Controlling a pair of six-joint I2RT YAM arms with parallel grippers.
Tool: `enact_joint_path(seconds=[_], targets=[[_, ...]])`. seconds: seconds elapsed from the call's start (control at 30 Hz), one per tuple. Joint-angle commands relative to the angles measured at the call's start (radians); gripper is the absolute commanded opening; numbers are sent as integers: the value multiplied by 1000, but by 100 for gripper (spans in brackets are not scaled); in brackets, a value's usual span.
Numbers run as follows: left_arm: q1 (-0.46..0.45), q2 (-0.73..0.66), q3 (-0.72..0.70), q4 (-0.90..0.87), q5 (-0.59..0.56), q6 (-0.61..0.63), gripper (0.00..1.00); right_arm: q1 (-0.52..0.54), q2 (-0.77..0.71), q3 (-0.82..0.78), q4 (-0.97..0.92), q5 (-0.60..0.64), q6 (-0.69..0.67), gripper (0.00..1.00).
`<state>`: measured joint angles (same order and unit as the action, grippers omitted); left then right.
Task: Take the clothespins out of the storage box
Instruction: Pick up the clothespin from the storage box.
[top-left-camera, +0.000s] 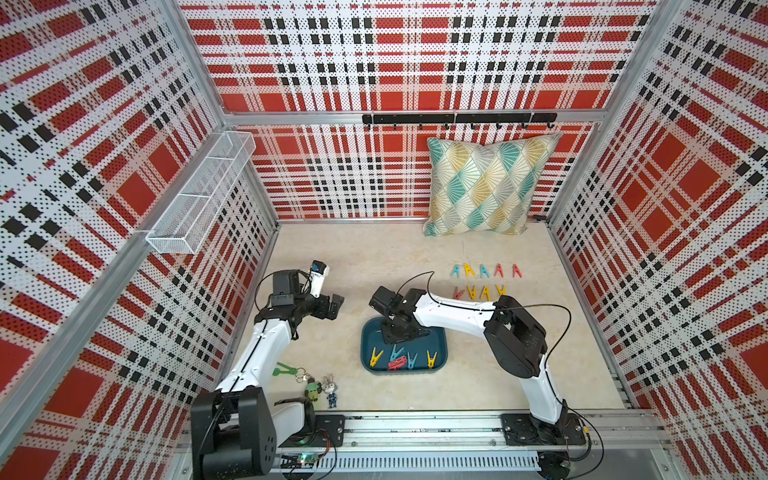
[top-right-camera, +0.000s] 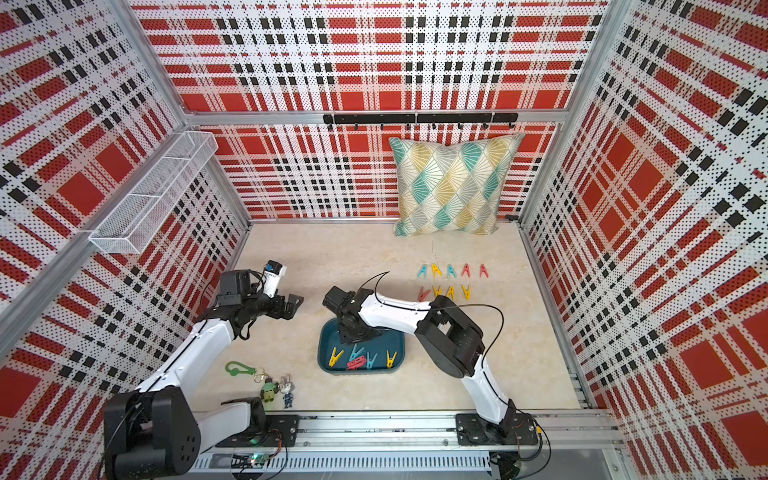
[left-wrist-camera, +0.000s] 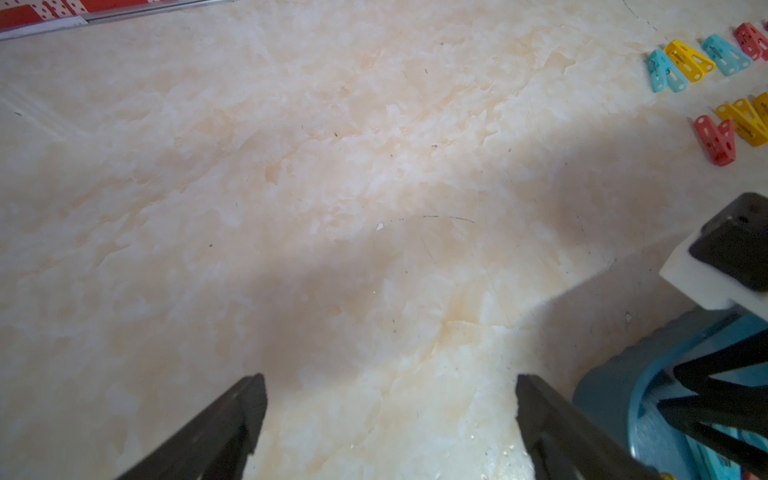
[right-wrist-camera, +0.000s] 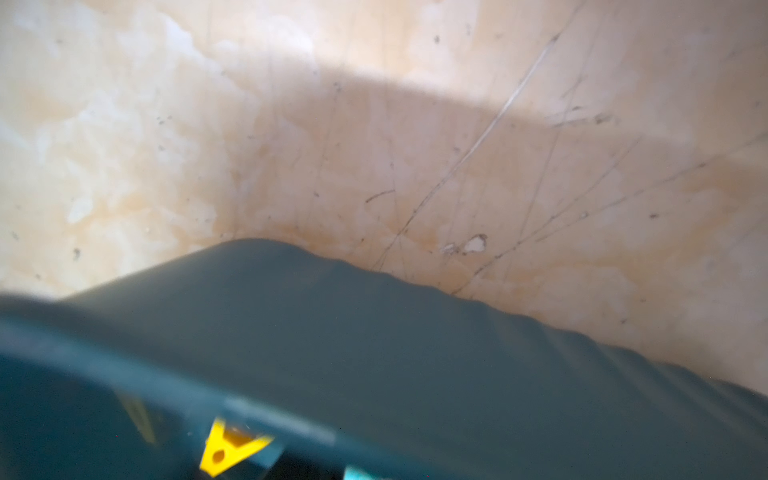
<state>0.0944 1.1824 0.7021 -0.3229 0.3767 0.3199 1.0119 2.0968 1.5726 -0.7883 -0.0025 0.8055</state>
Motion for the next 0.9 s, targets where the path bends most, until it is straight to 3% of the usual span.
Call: enact_joint_path(seconds=[0.0, 0.4, 0.87], targets=[[-5, -21, -3, 16, -2, 4, 100, 8, -41, -17, -6, -10, 12, 42], [-7, -32, -4, 17, 4, 7, 100, 24, -15, -43, 6, -61, 45, 44], [-4, -34, -6, 18, 4, 9, 100, 24, 26, -8, -15, -31, 40, 24]])
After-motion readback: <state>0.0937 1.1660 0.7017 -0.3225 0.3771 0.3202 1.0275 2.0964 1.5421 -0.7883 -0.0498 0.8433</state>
